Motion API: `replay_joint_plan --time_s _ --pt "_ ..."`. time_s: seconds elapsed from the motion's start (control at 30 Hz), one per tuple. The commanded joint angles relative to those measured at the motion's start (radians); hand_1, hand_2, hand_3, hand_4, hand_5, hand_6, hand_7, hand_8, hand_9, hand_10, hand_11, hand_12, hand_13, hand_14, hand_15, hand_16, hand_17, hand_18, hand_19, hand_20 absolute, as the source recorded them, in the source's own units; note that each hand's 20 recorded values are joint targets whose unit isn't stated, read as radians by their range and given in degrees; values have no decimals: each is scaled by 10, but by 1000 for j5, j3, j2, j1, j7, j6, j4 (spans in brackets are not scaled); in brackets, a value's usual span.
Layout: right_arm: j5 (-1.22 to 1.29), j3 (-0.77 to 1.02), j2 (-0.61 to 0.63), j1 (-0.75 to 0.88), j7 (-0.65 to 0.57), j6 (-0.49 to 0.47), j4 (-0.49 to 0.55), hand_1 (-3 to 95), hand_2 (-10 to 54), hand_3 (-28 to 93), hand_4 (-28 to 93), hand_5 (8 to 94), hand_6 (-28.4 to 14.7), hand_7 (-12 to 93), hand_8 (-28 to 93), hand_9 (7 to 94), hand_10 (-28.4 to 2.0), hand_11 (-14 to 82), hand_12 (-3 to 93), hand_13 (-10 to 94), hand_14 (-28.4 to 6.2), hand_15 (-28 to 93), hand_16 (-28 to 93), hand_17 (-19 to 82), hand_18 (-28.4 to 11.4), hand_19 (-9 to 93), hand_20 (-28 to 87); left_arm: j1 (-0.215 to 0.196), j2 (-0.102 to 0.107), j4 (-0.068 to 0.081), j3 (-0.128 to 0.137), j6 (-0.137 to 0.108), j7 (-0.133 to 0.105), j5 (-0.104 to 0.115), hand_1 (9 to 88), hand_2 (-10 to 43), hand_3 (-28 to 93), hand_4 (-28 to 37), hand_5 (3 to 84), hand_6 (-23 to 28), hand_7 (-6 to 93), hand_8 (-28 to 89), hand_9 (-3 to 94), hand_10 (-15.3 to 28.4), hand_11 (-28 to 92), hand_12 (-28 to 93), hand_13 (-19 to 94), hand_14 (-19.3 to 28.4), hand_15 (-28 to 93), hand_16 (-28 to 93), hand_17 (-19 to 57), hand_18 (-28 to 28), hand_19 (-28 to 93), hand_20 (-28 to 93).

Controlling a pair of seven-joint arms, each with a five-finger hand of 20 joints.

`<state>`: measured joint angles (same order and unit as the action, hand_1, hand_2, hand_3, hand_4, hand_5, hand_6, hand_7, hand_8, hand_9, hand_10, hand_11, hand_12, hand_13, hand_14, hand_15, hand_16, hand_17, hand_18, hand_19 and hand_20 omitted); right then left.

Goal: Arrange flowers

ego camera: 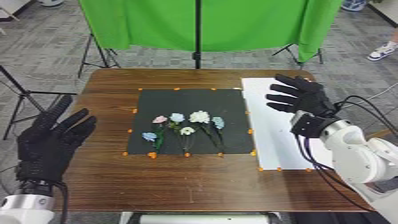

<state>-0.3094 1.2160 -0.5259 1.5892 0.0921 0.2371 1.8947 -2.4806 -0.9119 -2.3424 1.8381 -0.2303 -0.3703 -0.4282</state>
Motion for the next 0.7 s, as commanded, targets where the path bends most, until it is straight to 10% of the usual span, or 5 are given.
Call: replay_joint_plan --time_s 0.03,0.7 --pt "-9 5 1 11 9 -9 11 212 -18 805 -283 459 -2 157 -126 476 -126 100 144 384 -168 256 186 70 -236 486 168 2 0 3 -5 -10 11 8 194 74 764 -283 287 45 154 -111 287 189 216 109 219 271 436 -67 -106 284 546 85" --pt "-46 -56 -10 -32 -20 23 16 219 -23 804 -283 465 2 164 -132 491 -121 101 143 398 -164 268 178 70 -234 491 174 4 -9 -6 -1 -10 32 -5 201 74 761 -283 290 47 150 -108 293 193 222 113 225 275 447 -67 -97 284 563 95"
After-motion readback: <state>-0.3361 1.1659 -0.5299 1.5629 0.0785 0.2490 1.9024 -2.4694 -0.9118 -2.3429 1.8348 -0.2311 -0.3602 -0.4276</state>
